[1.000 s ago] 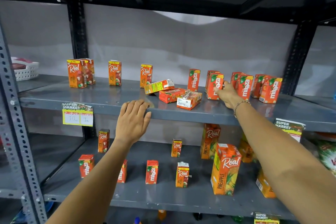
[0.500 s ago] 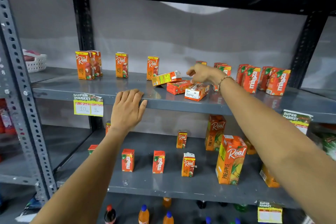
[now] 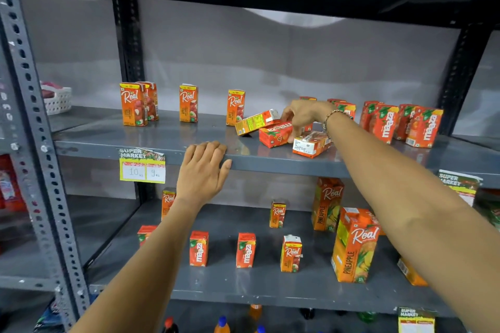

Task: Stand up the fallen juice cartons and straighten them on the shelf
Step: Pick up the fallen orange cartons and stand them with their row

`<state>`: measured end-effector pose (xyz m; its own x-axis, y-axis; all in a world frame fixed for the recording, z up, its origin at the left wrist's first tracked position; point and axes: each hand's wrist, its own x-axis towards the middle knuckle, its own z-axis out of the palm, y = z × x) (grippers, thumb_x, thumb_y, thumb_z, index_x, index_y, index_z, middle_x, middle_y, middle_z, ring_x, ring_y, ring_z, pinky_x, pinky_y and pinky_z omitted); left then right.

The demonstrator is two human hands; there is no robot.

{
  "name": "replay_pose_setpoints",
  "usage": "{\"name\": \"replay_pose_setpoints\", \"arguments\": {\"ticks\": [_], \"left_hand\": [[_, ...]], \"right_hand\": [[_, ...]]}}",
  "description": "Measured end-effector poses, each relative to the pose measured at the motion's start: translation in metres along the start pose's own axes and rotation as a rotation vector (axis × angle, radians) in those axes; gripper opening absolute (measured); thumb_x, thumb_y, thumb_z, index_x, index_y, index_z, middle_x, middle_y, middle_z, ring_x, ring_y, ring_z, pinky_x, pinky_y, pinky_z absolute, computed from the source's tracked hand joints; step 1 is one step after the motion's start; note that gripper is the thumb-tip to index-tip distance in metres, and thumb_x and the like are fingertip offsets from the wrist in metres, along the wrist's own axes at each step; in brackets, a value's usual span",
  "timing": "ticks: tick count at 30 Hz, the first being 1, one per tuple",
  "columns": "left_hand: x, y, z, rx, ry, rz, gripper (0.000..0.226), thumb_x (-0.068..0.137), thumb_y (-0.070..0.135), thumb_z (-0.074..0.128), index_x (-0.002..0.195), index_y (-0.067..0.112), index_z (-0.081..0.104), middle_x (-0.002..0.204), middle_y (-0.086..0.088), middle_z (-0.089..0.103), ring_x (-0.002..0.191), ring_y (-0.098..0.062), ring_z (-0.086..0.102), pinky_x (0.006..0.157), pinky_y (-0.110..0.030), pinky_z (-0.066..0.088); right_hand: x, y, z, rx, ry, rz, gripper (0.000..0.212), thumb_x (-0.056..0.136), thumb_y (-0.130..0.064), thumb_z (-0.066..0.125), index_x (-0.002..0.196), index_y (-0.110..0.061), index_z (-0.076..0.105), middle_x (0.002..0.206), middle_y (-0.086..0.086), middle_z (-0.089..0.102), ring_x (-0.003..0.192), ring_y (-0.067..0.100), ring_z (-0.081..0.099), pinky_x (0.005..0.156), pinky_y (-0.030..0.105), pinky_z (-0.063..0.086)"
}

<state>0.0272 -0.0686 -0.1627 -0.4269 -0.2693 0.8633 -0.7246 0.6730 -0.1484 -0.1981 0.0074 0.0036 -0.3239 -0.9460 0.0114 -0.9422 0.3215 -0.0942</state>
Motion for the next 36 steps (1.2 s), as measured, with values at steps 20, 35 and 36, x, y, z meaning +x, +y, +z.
{"name": "replay_pose_setpoints", "arguments": {"ticks": [20, 35, 36], "left_hand": [[-0.008, -0.024, -0.004, -0.029, -0.067, -0.129, 0.05, 0.093, 0.049, 0.031, 0.107, 0.009, 0.06, 0.107, -0.008, 0.062, 0.098, -0.03, 0.057, 0.096, -0.037, 0.032], [-0.012, -0.021, -0.002, -0.036, 0.013, -0.126, 0.042, 0.094, 0.043, 0.036, 0.104, 0.009, 0.059, 0.105, -0.009, 0.06, 0.095, -0.03, 0.053, 0.095, -0.038, 0.033], [-0.012, -0.021, -0.002, -0.025, 0.005, -0.123, 0.042, 0.094, 0.043, 0.036, 0.105, 0.009, 0.059, 0.105, -0.009, 0.06, 0.095, -0.031, 0.054, 0.095, -0.038, 0.033]], "right_hand": [[-0.066, -0.098, 0.075, 0.668, 0.904, -0.091, 0.061, 0.063, -0.036, 0.082, 0.111, -0.012, 0.052, 0.112, 0.004, 0.062, 0.102, 0.019, 0.058, 0.073, 0.023, 0.04], [-0.062, -0.113, 0.039, 0.265, 0.126, 0.078, 0.026, 0.082, -0.029, 0.065, 0.096, -0.011, 0.05, 0.082, 0.002, 0.053, 0.066, 0.012, 0.049, 0.049, 0.022, 0.036], [-0.063, -0.117, 0.037, 0.246, 0.11, 0.084, 0.021, 0.08, -0.027, 0.065, 0.086, -0.011, 0.052, 0.079, 0.002, 0.054, 0.062, 0.013, 0.049, 0.049, 0.022, 0.037]]}}
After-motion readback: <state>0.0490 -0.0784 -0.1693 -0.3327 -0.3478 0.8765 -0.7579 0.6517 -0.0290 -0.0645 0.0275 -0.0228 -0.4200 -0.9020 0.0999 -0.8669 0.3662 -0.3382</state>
